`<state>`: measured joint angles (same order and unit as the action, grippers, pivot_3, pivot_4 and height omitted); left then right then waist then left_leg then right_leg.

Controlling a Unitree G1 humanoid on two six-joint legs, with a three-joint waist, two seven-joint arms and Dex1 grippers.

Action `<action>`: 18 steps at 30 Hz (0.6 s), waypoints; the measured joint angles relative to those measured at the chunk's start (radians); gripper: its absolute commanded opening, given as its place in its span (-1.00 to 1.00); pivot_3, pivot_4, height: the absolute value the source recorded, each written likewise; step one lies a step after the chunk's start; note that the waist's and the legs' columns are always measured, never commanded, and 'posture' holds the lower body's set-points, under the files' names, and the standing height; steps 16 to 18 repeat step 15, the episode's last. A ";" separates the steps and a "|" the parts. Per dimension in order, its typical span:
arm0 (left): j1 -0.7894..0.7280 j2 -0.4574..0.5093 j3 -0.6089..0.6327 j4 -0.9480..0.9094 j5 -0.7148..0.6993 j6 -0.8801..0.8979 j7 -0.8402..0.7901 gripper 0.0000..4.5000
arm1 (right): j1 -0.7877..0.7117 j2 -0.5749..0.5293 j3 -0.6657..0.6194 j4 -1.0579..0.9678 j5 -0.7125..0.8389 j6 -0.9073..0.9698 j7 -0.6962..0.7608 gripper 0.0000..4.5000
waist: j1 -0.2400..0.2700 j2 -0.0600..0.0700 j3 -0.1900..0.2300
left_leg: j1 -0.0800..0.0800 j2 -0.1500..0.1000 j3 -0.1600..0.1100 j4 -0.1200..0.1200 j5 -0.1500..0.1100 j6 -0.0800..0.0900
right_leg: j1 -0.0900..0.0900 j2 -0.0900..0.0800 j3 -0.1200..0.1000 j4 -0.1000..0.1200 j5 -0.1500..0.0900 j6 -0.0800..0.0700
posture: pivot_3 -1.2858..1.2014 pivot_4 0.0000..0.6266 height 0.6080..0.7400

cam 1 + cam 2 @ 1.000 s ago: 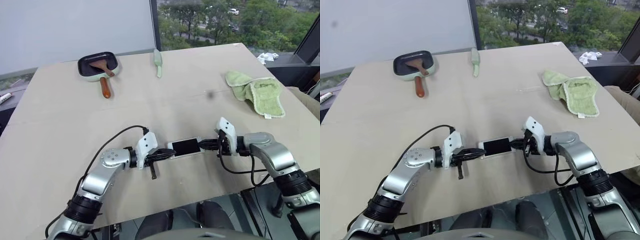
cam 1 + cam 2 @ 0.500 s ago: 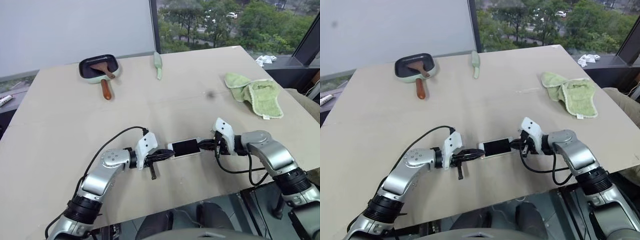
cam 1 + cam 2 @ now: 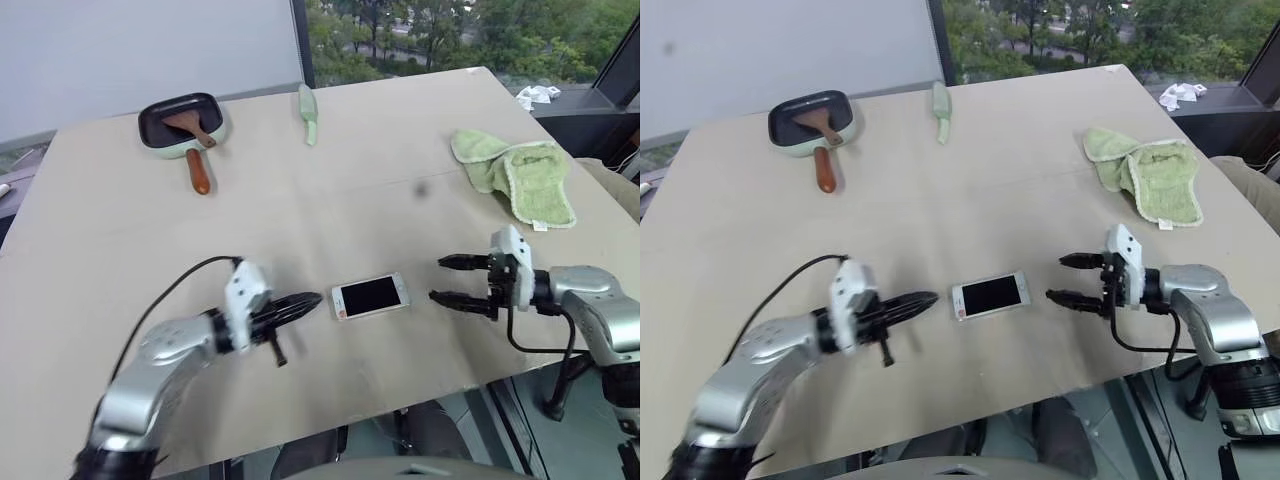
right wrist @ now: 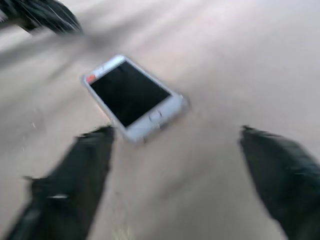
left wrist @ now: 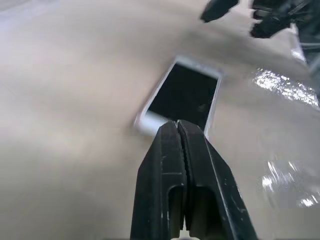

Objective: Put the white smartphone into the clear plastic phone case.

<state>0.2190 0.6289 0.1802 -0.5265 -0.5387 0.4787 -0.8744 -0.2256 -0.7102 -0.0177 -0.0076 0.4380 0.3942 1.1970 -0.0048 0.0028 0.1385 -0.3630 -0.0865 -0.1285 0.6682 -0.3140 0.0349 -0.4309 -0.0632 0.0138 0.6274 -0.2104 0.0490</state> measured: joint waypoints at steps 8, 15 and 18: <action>0.290 0.014 0.204 -0.103 -0.015 -0.016 0.009 0.98 | 0.036 -0.039 -0.029 0.115 -0.033 -0.167 0.064 1.00 | 0.018 0.000 0.003 | 0.001 0.001 0.002 0.000 0.000 0.000 | 0.001 0.001 0.000 0.000 0.000 -0.001 | 0.03 -0.52 1.00; 0.339 0.000 0.211 -0.131 0.014 -0.064 0.032 0.98 | 0.051 -0.040 -0.032 0.136 -0.035 -0.204 0.084 1.00 | 0.020 0.000 0.003 | 0.001 0.001 0.002 0.000 0.000 0.000 | 0.001 0.001 0.000 0.000 0.000 -0.001 | 0.03 -0.52 1.00; 0.339 0.000 0.211 -0.131 0.014 -0.064 0.032 0.98 | 0.051 -0.040 -0.032 0.136 -0.035 -0.204 0.084 1.00 | 0.020 0.000 0.003 | 0.001 0.001 0.002 0.000 0.000 0.000 | 0.001 0.001 0.000 0.000 0.000 -0.001 | 0.03 -0.52 1.00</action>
